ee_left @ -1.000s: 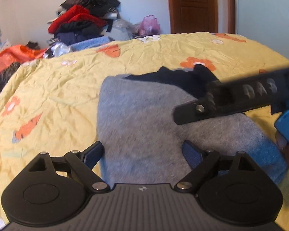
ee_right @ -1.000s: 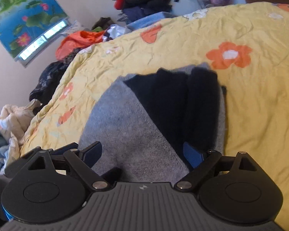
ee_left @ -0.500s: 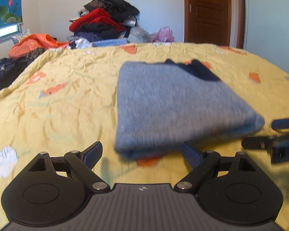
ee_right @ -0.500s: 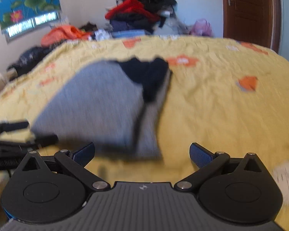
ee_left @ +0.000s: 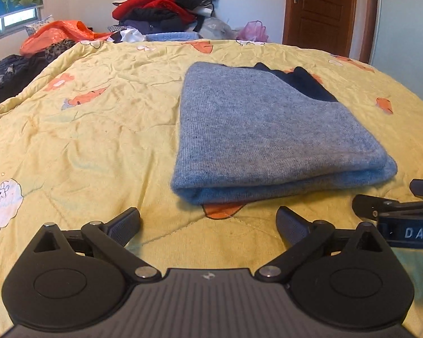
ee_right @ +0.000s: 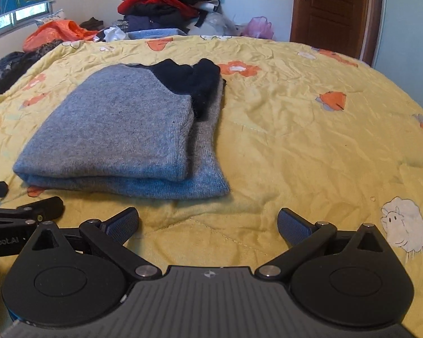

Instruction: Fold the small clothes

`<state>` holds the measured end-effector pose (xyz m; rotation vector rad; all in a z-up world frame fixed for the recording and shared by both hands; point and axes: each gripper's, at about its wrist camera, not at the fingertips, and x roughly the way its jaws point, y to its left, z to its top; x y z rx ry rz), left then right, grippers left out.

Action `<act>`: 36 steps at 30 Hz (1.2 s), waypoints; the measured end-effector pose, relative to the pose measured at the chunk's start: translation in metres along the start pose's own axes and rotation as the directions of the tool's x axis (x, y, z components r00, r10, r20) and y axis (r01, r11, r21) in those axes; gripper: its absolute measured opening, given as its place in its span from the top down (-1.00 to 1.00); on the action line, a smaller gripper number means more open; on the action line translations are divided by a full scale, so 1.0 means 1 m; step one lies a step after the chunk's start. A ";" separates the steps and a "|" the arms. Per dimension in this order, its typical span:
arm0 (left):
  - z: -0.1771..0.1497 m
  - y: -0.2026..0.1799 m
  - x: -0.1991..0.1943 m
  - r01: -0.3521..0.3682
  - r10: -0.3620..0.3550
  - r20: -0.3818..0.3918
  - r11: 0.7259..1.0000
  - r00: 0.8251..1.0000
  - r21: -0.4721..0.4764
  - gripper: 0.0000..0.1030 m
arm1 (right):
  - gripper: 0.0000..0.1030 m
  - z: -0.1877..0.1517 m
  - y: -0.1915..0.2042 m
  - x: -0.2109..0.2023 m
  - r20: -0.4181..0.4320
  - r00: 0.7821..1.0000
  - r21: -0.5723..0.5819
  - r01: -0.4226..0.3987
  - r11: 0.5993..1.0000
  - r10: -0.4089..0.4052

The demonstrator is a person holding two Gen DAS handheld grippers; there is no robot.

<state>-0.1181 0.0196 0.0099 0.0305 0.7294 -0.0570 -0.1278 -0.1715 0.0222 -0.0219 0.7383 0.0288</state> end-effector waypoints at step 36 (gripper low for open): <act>0.000 -0.002 -0.002 -0.015 0.015 -0.007 1.000 1.000 -0.017 -1.00 | -1.00 -0.008 0.001 -0.003 0.051 0.999 0.003 -0.005 1.000 0.005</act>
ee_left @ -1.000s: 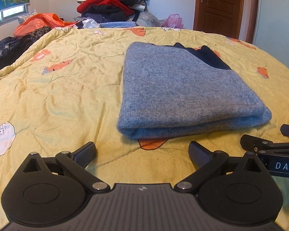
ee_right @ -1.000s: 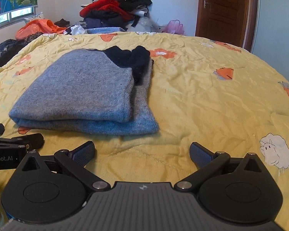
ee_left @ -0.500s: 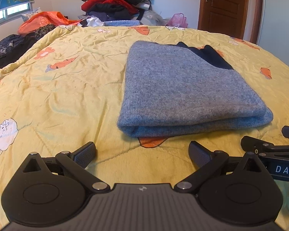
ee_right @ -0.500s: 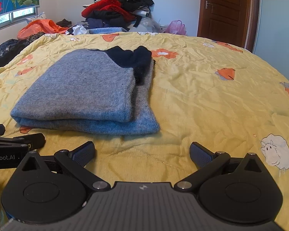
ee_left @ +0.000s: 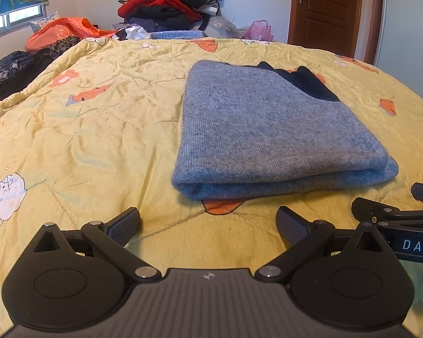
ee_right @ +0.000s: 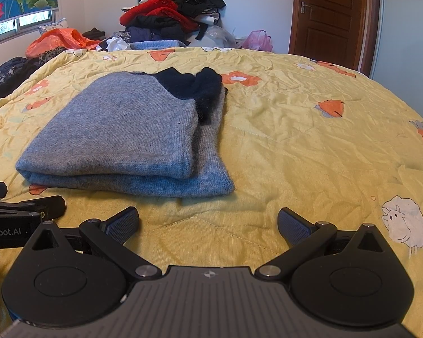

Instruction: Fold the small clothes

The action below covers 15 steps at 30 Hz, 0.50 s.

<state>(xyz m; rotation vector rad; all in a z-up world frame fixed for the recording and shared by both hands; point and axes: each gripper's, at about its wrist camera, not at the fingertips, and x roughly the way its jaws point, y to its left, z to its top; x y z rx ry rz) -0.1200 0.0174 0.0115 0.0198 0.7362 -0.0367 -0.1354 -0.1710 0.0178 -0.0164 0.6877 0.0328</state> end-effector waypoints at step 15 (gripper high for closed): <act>0.004 0.001 0.004 0.000 0.000 0.009 1.000 1.000 0.005 -1.00 | -1.00 0.000 0.000 0.000 0.000 1.000 0.000 0.000 1.000 0.000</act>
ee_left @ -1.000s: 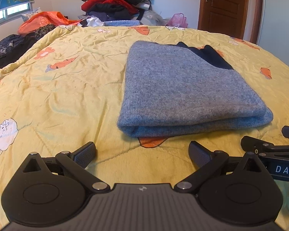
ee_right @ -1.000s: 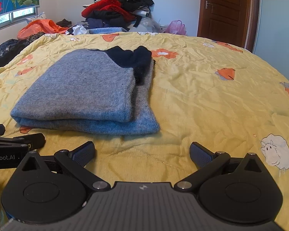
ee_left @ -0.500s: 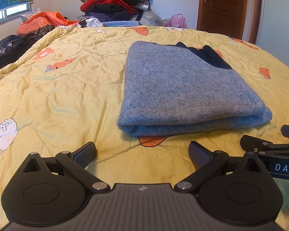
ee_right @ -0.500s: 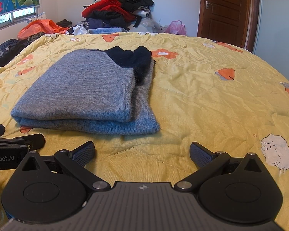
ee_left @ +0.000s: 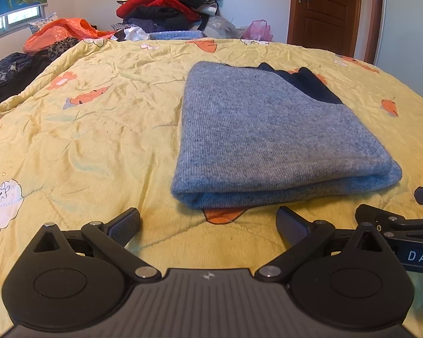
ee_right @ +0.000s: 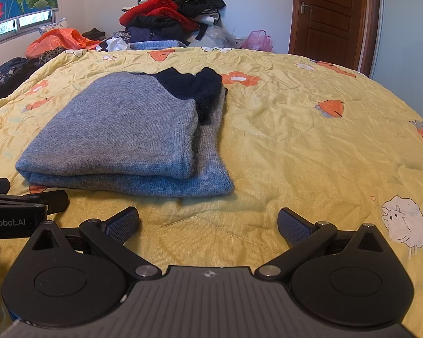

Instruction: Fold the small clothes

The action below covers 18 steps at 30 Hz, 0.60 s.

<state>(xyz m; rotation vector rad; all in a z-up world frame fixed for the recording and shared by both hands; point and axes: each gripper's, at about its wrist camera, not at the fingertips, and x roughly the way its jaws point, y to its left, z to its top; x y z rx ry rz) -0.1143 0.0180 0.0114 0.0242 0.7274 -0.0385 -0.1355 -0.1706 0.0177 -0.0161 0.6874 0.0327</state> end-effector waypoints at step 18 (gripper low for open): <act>-0.001 0.002 -0.001 0.013 -0.013 0.007 1.000 1.000 0.000 -1.00 | -1.00 0.000 0.000 0.000 0.000 1.000 0.000 0.000 1.000 0.000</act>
